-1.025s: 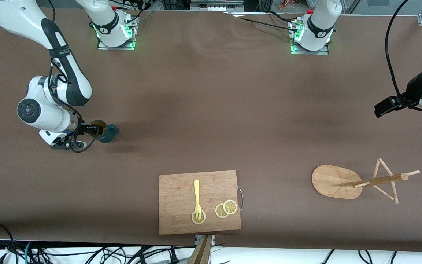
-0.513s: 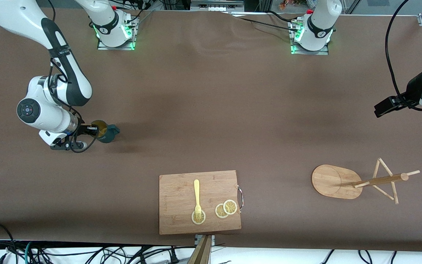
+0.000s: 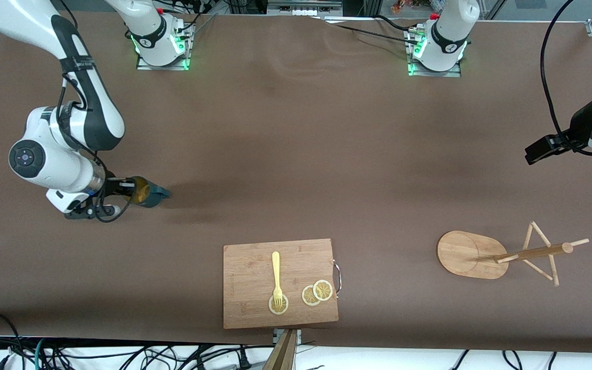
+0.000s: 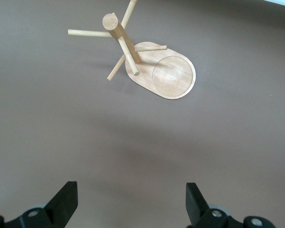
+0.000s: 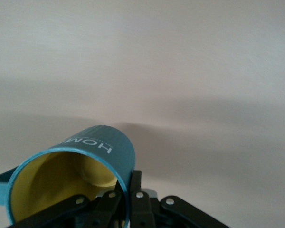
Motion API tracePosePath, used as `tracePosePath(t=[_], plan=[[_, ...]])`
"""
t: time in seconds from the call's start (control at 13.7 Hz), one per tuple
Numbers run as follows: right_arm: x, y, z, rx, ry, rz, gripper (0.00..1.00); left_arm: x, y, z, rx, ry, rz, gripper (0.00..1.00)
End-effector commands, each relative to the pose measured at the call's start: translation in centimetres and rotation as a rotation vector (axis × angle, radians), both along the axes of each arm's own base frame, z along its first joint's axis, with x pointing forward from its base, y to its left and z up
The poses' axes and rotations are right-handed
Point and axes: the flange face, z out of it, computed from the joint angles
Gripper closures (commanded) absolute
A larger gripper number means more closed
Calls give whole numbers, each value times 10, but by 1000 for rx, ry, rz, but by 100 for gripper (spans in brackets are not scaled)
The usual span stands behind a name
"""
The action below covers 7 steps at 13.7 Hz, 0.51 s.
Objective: Pass cup and hang on rack
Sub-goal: 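Carry the teal mug with the right gripper toward the table middle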
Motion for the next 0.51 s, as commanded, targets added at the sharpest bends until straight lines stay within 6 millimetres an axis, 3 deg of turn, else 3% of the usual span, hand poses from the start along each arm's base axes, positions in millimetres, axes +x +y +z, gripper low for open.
tracePosePath(t=[0.0, 0.22, 0.44], plan=[[9, 70, 25, 30, -7, 93, 100, 3, 0, 5, 9, -8, -7, 0], [6, 160, 27, 29, -26, 46, 100, 3, 0, 5, 10, -6, -7, 0], [4, 255, 17, 44, -42, -14, 100, 3, 0, 4, 9, -5, -7, 0]])
